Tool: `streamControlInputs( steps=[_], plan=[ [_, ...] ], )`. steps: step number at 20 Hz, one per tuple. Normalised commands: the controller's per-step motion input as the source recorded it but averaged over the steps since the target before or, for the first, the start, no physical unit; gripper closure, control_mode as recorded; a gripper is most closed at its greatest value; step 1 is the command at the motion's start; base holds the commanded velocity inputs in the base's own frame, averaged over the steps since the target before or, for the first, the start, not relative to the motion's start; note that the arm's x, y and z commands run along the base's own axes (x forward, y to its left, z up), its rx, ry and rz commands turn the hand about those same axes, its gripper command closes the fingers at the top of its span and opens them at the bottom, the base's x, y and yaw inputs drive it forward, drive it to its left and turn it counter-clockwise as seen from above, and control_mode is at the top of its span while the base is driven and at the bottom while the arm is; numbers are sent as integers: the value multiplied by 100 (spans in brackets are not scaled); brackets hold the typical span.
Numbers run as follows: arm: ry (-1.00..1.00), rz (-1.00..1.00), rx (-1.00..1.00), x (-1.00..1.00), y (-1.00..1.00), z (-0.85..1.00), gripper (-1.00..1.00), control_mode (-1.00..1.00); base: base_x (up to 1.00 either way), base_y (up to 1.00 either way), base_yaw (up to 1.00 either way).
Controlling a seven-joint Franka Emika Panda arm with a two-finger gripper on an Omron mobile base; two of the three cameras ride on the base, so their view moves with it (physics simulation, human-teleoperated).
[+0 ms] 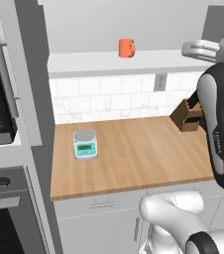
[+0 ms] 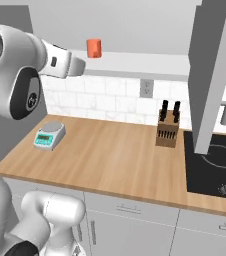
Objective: Gather all objects into one cabinet and sort the glasses and bowls to opposite sides.
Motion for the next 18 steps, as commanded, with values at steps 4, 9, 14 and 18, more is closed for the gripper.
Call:
streamControlInputs(
  steps=[4, 9, 14, 18],
  plan=[
    [0, 0, 0, 91, -1, 0, -100, -100, 0, 0, 0],
    [1, 3, 0, 83, 0, 0, -100, -100, 0, 0, 0],
    [18, 5, 1, 47, 21, -20, -100, -100, 0, 0, 0],
    [19, 12, 0, 41, 12, -13, -100, -100, 0, 0, 0]
  ],
)
